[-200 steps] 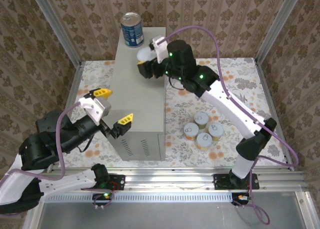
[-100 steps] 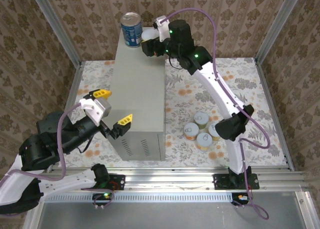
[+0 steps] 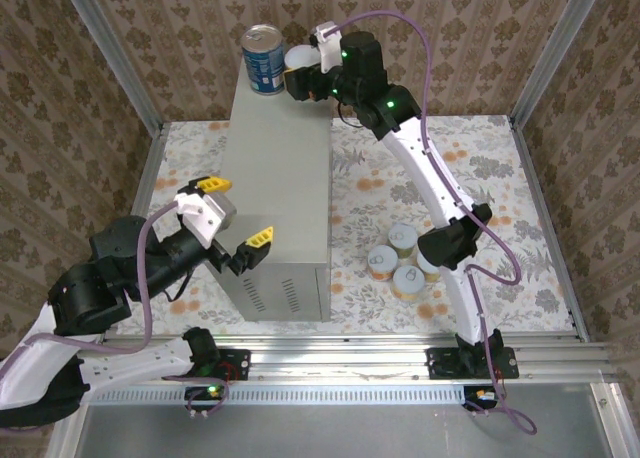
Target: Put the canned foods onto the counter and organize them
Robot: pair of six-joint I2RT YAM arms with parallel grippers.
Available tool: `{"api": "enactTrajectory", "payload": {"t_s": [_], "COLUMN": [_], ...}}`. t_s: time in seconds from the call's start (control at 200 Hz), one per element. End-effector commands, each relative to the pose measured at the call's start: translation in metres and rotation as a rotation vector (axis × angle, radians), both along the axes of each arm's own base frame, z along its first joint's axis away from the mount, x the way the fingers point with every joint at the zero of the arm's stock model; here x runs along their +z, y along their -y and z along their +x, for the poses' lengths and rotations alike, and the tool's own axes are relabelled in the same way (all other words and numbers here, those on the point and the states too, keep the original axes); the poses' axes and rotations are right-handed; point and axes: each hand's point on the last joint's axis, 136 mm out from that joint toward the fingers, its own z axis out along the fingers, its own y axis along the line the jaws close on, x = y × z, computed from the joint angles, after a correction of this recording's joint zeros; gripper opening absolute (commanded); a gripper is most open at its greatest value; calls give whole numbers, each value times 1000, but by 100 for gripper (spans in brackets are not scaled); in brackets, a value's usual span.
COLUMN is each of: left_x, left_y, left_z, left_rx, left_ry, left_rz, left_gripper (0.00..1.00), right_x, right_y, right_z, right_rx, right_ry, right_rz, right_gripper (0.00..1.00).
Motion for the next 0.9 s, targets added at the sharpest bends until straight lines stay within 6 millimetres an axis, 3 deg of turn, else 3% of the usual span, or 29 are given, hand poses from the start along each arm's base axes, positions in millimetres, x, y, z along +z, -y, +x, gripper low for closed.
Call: {"api": "enactTrajectory", "payload": {"t_s": [0.0, 0.47, 0.895], "left_x": [-1, -4, -5], "left_y": [3, 1, 6], "left_z": [0, -2, -2], "left_rx": [-11, -16, -31], "left_ry": [7, -17, -29], "left_rz": [1, -11, -19], "left_gripper": [100, 100, 100], "right_x": [-16, -27, -14], "right_y": [5, 10, 24], "right_z": [13, 29, 11], "right_rx": [-33, -42, -49], "right_ry": [-23, -32, -25], "right_rz": [-18, 3, -63], "right_gripper": [82, 91, 100]}}
